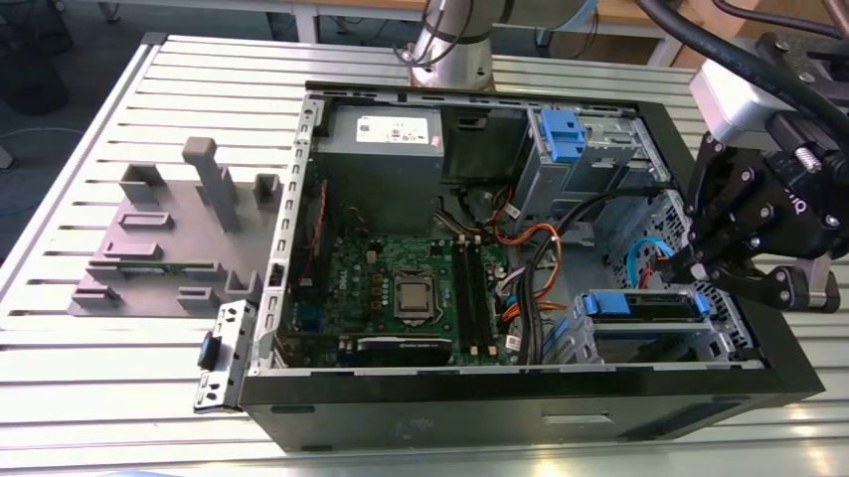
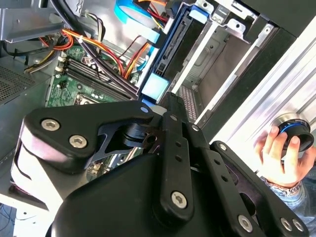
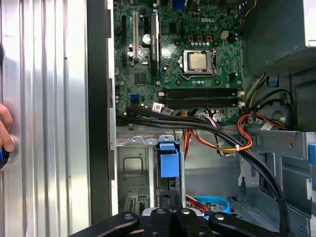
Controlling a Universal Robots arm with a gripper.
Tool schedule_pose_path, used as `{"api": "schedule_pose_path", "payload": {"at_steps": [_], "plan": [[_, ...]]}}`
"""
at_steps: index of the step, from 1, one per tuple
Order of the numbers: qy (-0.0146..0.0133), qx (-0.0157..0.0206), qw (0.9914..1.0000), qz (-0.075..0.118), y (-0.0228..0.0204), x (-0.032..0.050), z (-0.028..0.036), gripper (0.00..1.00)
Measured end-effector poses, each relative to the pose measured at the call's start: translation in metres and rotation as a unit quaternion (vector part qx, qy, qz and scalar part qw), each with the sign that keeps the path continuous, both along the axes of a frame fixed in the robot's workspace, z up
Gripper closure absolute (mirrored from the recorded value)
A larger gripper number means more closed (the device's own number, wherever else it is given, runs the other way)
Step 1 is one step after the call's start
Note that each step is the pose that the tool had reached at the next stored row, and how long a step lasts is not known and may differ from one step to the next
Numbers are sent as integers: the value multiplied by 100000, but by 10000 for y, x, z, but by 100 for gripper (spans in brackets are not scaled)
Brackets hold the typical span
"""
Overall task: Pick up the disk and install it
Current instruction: 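Insert the disk into the insertion slot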
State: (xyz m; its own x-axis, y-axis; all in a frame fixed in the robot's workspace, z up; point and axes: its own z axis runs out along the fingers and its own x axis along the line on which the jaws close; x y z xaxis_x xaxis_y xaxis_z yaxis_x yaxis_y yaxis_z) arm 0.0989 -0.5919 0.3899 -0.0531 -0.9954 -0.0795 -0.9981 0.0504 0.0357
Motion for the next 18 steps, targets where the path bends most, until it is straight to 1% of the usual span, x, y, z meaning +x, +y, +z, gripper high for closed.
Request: {"api": "schedule_pose_path", "payload": {"at_steps": [18], "plan": [[-1, -2, 100000, 1, 0, 152, -28, 89]]}}
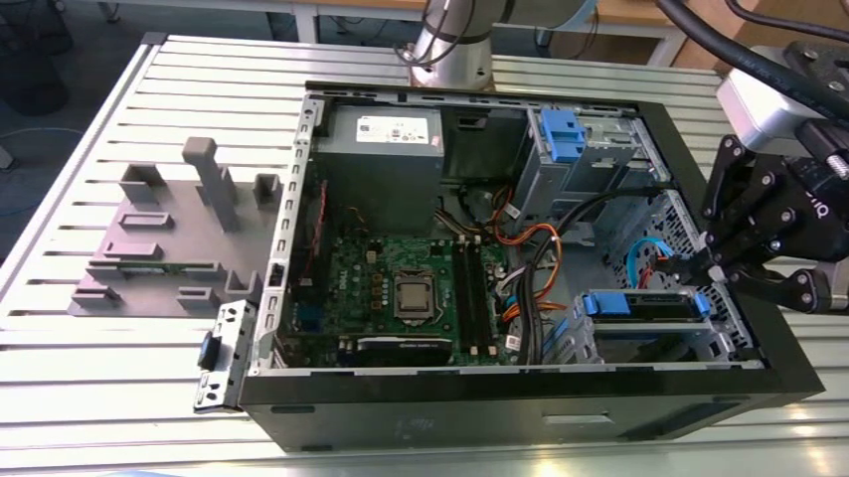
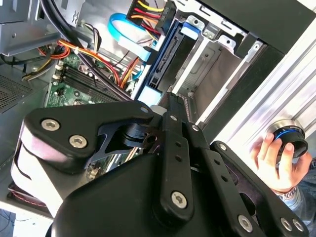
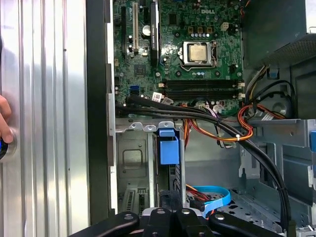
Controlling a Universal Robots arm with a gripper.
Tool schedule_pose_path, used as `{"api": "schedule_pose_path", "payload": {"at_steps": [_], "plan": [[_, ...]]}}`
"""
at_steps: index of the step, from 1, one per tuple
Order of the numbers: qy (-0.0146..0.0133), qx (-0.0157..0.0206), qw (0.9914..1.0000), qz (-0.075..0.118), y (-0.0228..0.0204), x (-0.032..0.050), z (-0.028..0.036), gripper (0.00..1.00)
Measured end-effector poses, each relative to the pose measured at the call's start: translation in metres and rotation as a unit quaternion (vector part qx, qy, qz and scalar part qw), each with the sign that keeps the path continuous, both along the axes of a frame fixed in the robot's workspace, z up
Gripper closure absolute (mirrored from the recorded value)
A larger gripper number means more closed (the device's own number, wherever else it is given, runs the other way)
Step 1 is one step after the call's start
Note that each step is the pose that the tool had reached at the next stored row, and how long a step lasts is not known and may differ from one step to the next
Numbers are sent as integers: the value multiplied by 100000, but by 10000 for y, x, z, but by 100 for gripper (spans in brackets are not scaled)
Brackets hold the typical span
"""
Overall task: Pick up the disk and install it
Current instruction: 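Insert the disk into the insertion slot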
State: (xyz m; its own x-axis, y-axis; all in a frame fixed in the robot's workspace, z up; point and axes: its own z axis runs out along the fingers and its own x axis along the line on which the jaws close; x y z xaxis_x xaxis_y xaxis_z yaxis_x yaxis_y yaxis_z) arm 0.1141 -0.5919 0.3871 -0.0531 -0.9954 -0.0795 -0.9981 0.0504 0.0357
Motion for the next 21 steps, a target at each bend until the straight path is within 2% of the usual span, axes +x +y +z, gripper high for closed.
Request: {"api": "schedule_pose_path", "payload": {"at_steps": [21], "plan": [[2, -5, 100000, -3, 0, 126, -28, 89]]}}
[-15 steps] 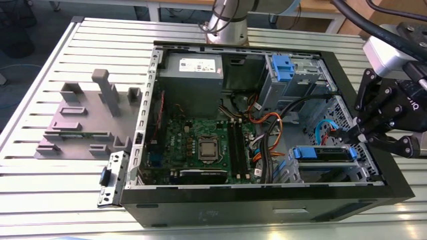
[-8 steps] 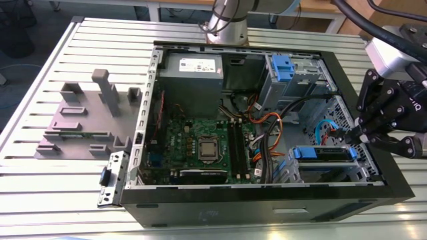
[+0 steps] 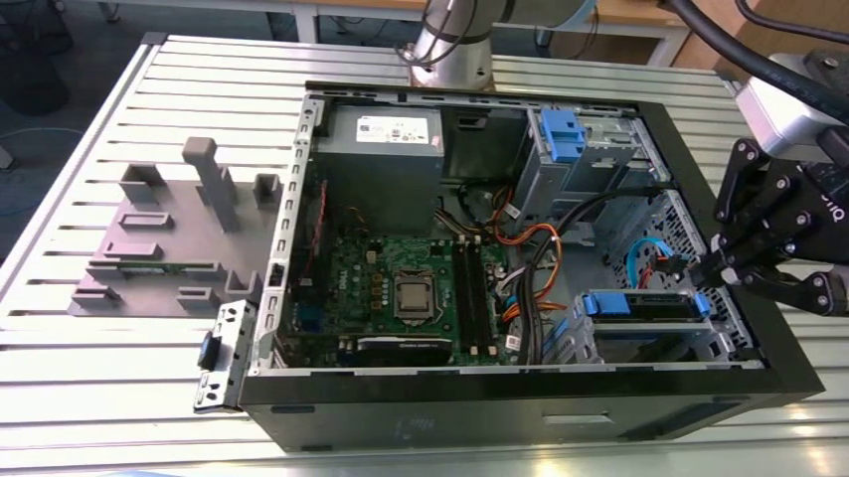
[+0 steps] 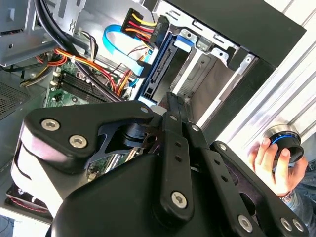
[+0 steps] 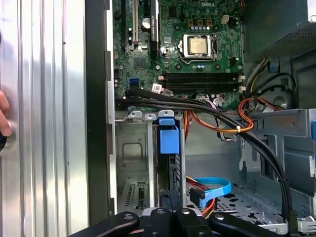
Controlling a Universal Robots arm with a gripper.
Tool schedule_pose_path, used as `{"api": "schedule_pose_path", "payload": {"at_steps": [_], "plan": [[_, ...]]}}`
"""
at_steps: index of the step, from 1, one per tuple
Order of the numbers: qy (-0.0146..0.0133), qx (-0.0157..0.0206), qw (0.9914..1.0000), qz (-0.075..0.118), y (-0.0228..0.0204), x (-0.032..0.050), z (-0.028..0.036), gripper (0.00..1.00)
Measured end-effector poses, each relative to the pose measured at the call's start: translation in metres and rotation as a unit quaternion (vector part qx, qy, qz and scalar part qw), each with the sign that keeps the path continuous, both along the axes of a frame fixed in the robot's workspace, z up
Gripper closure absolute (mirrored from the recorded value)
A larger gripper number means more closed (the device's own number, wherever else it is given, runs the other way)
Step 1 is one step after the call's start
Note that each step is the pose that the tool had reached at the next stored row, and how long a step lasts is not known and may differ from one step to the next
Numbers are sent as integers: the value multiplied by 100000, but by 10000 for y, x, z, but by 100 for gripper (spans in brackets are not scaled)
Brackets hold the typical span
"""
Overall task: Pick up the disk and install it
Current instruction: 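Insert the disk into the insertion slot, then insert the first disk wire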
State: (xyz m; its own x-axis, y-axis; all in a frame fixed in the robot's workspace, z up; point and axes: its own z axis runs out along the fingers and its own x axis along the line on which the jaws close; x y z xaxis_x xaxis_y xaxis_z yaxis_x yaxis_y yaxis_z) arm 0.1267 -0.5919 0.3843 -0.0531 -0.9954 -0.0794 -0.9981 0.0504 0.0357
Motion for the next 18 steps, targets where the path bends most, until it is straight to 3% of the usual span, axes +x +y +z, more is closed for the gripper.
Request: {"api": "schedule_pose_path", "payload": {"at_steps": [18], "plan": [[-1, 3, 100000, 1, 0, 45, -54, 89]]}}
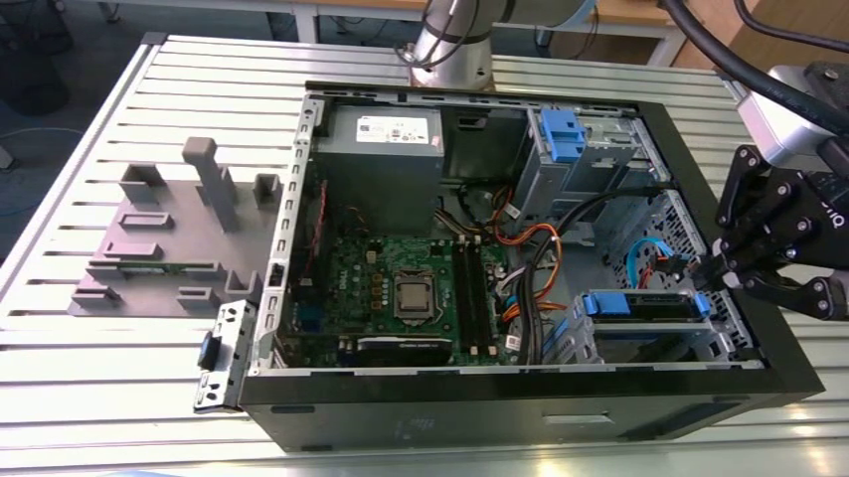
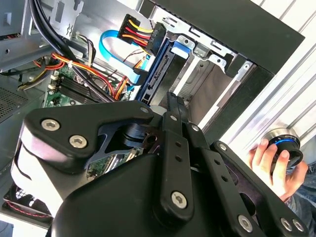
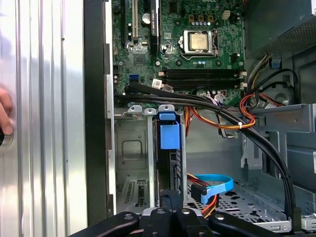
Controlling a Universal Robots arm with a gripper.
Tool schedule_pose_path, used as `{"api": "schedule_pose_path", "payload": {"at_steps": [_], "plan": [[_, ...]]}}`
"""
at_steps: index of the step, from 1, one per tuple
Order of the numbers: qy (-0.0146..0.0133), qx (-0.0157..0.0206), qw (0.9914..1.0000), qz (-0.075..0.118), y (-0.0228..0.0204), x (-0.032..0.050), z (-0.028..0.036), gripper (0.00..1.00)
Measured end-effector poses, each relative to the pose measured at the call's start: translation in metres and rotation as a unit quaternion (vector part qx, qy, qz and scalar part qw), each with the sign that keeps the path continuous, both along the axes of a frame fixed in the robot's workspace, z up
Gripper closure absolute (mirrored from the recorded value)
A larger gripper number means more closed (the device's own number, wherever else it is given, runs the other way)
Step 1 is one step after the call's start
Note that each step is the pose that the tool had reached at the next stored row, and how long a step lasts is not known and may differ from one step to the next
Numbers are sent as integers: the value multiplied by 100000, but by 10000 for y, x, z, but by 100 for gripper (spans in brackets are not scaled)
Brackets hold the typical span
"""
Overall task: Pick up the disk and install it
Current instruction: 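Insert the first disk wire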
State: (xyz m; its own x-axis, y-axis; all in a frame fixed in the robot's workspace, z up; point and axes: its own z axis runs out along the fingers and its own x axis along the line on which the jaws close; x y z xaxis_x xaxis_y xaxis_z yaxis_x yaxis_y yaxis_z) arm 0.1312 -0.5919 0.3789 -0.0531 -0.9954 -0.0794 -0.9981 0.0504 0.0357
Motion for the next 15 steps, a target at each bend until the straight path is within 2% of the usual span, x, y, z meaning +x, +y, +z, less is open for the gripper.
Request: {"api": "schedule_pose_path", "payload": {"at_steps": [10, 11, 12, 13, 14, 15], "plan": [[0, 0, 100000, -2, 0, 1, 0, 89], [-1, -1, 100000, -2, 0, 1, 0, 83], [1, -1, 100000, -2, 0, 1, 0, 83], [-1, -1, 100000, -3, 0, 1, 0, 77], [0, -4, 100000, -1, 0, 1, 0, 77], [0, 1, 100000, 0, 0, 1, 0, 71]]}}
